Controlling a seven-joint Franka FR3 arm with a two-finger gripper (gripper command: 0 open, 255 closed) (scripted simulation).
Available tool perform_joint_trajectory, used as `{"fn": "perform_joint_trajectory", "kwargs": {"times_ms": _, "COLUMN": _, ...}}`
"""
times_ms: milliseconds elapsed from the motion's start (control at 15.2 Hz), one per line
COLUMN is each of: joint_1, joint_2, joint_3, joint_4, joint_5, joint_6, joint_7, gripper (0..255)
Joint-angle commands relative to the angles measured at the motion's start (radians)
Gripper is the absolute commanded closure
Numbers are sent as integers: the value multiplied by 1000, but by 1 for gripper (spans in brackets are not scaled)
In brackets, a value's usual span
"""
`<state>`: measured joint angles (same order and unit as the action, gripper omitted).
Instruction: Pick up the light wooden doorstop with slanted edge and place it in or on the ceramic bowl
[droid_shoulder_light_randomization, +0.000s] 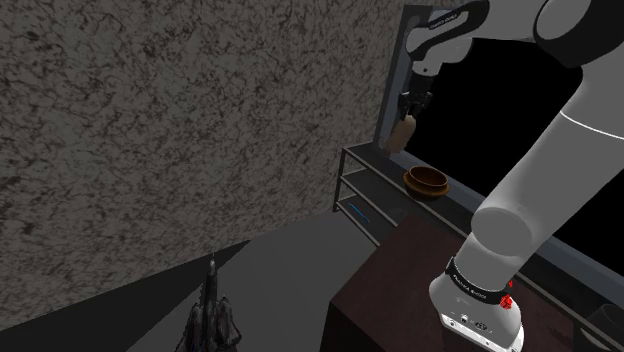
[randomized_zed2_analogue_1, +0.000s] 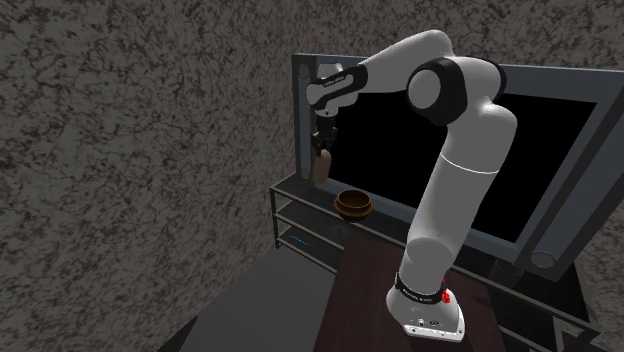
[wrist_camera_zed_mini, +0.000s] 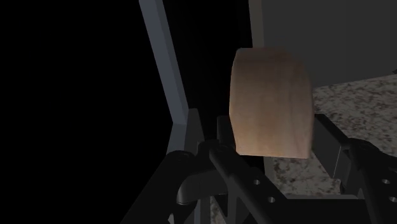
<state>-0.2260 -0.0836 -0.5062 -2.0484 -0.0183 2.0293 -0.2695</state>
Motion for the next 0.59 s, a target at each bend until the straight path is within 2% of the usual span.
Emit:
{"fn": "perform_joint_trajectory", "kwargs": {"times_ms": 0, "joint_1": 1, "joint_2": -12, "joint_3": 3, "joint_4": 16, "joint_5": -6, "joint_6": -26, "joint_7": 6, "gripper": 255}}
{"fn": "perform_joint_trajectory", "kwargs": {"times_ms": 198, "joint_1": 1, "joint_2": -18, "joint_3": 4, "joint_4": 39, "joint_5": -9, "joint_6": -56, "joint_7": 9, "gripper": 255}}
{"fn": "perform_joint_trajectory", "kwargs": {"times_ms": 528, "joint_1": -30, "joint_2": -228, "joint_3": 21, "joint_4": -110, "joint_5": -110, "joint_6": -96, "joint_7": 41, "gripper": 255}}
